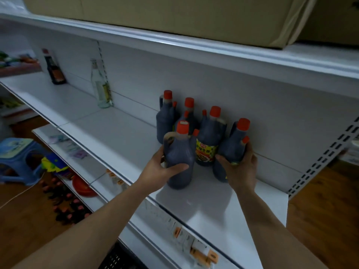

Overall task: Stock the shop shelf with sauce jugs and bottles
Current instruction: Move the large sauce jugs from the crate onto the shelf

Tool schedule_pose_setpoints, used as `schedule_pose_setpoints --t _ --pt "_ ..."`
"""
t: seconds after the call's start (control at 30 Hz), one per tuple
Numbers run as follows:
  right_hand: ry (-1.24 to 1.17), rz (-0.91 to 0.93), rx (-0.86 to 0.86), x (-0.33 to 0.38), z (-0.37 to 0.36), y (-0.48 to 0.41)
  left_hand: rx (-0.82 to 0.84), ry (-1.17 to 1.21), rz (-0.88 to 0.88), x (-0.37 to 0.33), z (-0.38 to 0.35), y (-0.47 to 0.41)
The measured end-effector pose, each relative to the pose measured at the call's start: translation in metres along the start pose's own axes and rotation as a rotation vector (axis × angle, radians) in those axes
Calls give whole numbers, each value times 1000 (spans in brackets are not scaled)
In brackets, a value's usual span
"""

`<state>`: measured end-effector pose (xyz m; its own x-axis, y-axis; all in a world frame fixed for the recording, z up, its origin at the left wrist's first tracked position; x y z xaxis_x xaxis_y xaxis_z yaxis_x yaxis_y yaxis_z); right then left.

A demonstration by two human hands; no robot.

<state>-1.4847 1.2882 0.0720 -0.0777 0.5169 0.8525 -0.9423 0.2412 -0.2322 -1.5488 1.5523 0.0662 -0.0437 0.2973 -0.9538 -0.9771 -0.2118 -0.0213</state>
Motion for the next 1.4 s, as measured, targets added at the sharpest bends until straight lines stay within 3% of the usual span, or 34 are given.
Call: schedule_pose_setpoints --t 0.17,0.33,0.67,0.87,1.1,1.4 --pt "-10 -9 6 -5 -1 -10 2 -36 19 1 -4 -2" --pt "-26 -52 20 -6 -3 -13 89 -352 -54 6 -9 1" --pt "12 -124 24 -2 -3 -12 -7 -378 -57 18 22 -13" --pt "62 -129 -36 0 -1 -8 -151 -116 10 36 68 -63" --pt "76 -155 -40 -3 -4 -9 -151 -263 -4 41 73 -98" --pt "69 -155 -47 0 -4 -7 -148 -264 -54 43 72 -103"
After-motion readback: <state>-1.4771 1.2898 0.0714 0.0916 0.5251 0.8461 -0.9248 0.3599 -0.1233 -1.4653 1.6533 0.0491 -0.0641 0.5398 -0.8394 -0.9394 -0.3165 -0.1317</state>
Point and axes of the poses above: each hand's wrist, its own y-axis away from the middle knuckle, its own z-axis out of the back of the hand, x = y × z, the point moved 9 cm from there along -y, towards the middle knuckle, and after that the axes turned 4 degrees about -y, right-handed, at the moved point
